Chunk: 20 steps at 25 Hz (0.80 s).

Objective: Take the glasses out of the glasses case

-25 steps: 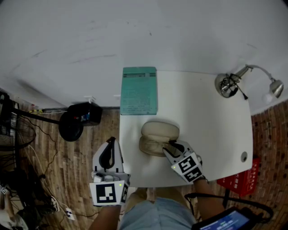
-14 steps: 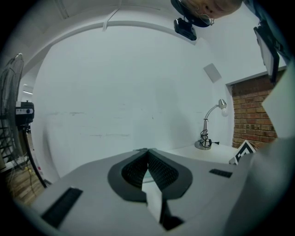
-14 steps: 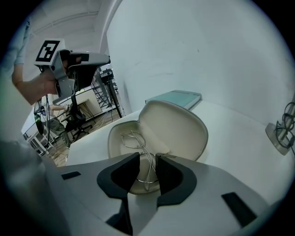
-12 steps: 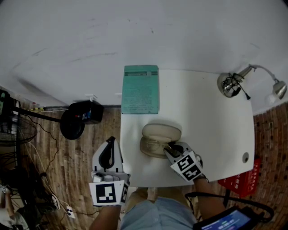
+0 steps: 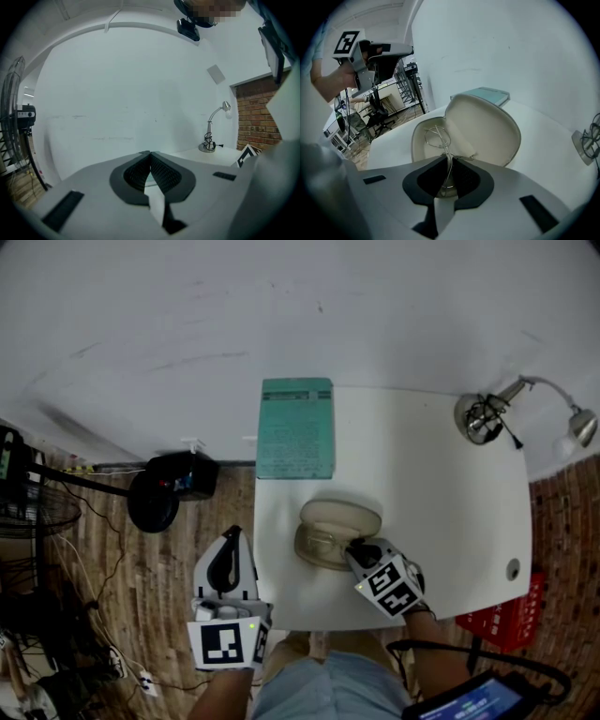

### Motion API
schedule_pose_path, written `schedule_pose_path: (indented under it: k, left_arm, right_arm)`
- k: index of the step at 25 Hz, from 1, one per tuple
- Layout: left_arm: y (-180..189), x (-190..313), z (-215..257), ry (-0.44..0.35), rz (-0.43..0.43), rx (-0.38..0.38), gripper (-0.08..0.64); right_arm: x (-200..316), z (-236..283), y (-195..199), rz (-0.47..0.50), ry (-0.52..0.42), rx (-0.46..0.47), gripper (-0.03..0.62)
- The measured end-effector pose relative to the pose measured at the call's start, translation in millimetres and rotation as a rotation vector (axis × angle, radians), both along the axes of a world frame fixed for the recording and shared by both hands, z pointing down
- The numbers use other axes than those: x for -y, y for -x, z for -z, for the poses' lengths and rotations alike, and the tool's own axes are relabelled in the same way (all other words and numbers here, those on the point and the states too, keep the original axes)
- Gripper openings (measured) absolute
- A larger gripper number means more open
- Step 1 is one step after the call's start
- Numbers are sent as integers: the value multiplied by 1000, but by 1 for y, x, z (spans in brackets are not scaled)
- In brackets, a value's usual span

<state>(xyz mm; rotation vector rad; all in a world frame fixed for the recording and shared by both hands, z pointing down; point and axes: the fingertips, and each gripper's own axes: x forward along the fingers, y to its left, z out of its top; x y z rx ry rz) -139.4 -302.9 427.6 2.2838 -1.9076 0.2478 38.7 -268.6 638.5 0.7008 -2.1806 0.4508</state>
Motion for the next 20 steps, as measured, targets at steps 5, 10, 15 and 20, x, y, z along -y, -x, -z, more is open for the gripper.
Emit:
schedule_pose_path:
  k: [5,10,15,20]
  left_arm:
    - [1,0,2,-3,0,1,6]
    - [3,-1,4,-6,3,3,6]
    - [4,-1,5,-11,2,6,6]
    - [6,0,7,-15,4,6,6]
  right_arm:
    - [1,3,0,-4,-8,6,46]
    - [4,8,4,-14,-42,15,43]
    - [10,15,5,-30,-62,33,43]
    - [16,23,5,-43,-93,34,41]
